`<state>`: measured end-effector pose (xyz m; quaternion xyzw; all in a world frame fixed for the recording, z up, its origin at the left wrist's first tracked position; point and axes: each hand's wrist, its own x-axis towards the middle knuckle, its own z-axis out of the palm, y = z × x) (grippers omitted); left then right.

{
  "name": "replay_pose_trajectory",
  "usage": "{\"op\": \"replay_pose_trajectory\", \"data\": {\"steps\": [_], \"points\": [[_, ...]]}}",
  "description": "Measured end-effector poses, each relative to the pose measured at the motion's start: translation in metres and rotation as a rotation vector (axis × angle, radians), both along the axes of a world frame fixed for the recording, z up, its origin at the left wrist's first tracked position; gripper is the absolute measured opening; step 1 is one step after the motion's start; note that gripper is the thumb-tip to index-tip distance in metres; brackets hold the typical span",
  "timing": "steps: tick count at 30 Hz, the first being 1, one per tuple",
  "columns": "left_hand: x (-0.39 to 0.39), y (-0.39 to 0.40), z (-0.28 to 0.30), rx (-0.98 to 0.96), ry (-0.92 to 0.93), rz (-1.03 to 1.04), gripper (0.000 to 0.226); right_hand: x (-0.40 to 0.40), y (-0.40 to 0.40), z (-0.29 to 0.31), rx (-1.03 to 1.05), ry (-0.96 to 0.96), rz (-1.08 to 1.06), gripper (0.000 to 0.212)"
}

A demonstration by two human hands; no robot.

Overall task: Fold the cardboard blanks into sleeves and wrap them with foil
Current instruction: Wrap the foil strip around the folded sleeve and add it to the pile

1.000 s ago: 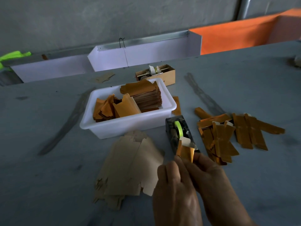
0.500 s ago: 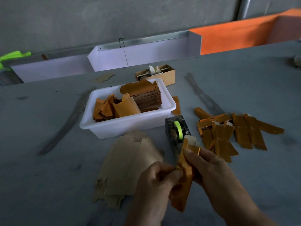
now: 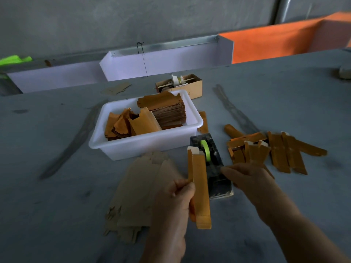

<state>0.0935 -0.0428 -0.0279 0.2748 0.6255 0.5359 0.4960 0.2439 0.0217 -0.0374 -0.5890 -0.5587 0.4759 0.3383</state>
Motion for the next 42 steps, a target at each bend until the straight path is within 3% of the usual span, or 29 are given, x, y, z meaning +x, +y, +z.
{"op": "replay_pose_trajectory", "data": {"steps": [12, 16, 17, 21, 25, 34, 39, 42], "points": [[0.013, 0.006, 0.001, -0.037, 0.038, 0.005, 0.016, -0.019, 0.000, 0.003, 0.015, -0.012, 0.001, 0.008], [0.012, 0.005, -0.001, -0.045, 0.000, 0.011, 0.022, -0.019, -0.006, 0.005, -0.123, 0.458, -0.081, 0.012], [0.012, 0.005, -0.001, -0.045, -0.009, 0.012, 0.024, -0.018, -0.008, 0.004, -0.110, 0.486, -0.096, 0.012], [0.008, 0.005, -0.003, -0.019, -0.045, 0.042, 0.039, -0.011, -0.015, -0.001, 0.136, 0.066, -0.152, 0.009], [0.010, 0.007, -0.004, 0.010, -0.027, 0.044, 0.039, -0.014, -0.025, -0.007, 0.248, -0.136, -0.137, 0.017], [0.015, 0.014, 0.004, 0.078, 0.113, -0.072, 0.015, -0.018, -0.032, -0.016, 0.337, -0.237, -0.168, 0.024], [0.020, 0.015, 0.004, 0.043, 0.135, -0.196, 0.009, -0.021, -0.038, -0.023, 0.354, -0.219, -0.193, 0.004], [0.020, 0.015, 0.003, 0.029, 0.147, -0.220, 0.009, -0.022, -0.039, -0.026, 0.346, -0.204, -0.193, 0.005]]}}
